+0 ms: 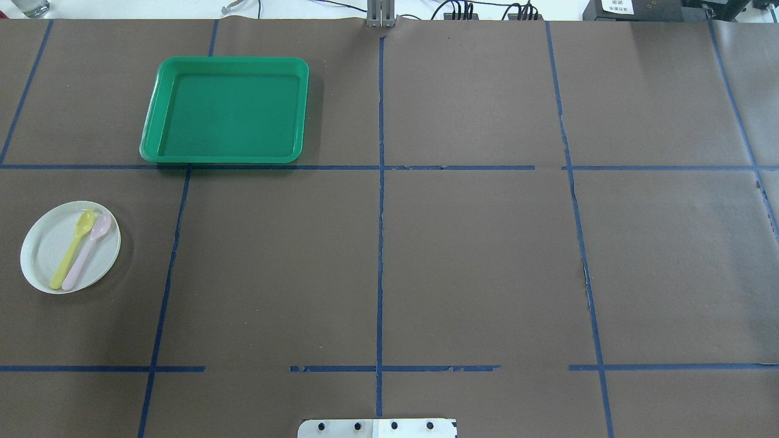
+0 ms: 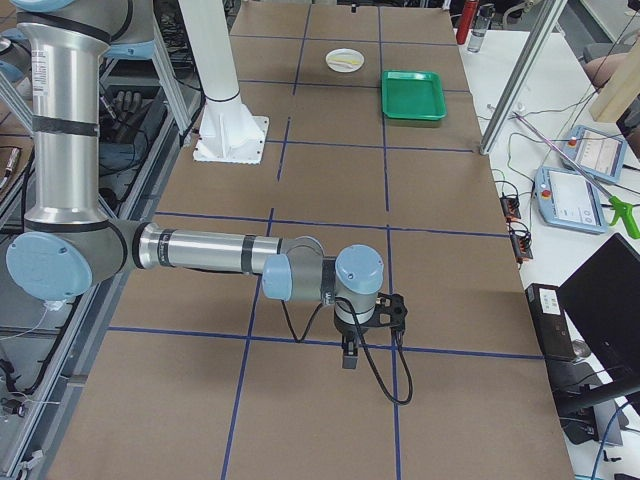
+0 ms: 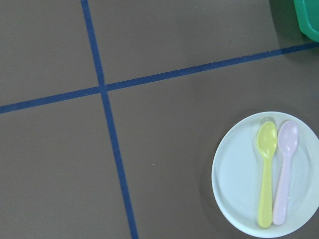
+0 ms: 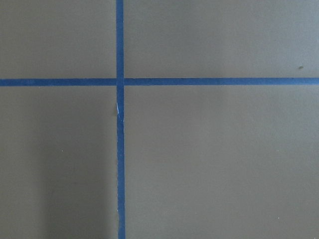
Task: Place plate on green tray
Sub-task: 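Lower the left gripper to the white plate's rim and grasp it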
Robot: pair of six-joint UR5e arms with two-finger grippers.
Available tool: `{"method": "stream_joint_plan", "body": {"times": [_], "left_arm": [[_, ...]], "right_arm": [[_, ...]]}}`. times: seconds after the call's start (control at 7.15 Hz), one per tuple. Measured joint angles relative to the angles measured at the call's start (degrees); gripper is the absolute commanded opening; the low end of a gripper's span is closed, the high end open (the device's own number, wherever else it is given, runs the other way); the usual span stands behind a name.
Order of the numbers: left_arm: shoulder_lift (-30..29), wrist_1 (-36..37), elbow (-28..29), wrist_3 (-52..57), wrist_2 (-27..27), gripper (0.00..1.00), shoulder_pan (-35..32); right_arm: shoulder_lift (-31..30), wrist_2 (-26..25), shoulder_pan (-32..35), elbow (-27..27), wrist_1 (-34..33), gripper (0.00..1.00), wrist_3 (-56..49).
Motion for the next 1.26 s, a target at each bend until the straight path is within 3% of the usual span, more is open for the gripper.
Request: {"method": "stream_joint_plan", "body": {"times": [0.42,0.84,1.26], "left_arm": [[0.51,-10.75,0.01,-20.48,4.91,1.00,8.72],[5.51,-24.19,2.32,-31.54,11.89,1.00,16.80],[5.92,-28.16,4.36,-37.58,15.47,1.00,23.34]], "right_arm": [[0.00,0.00,0.00,0.00,0.00,1.00,0.00],[0.00,0.00,0.00,0.00,0.00,1.00,0.00],[0.00,0.00,0.00,0.00,0.00,1.00,0.00]]}}
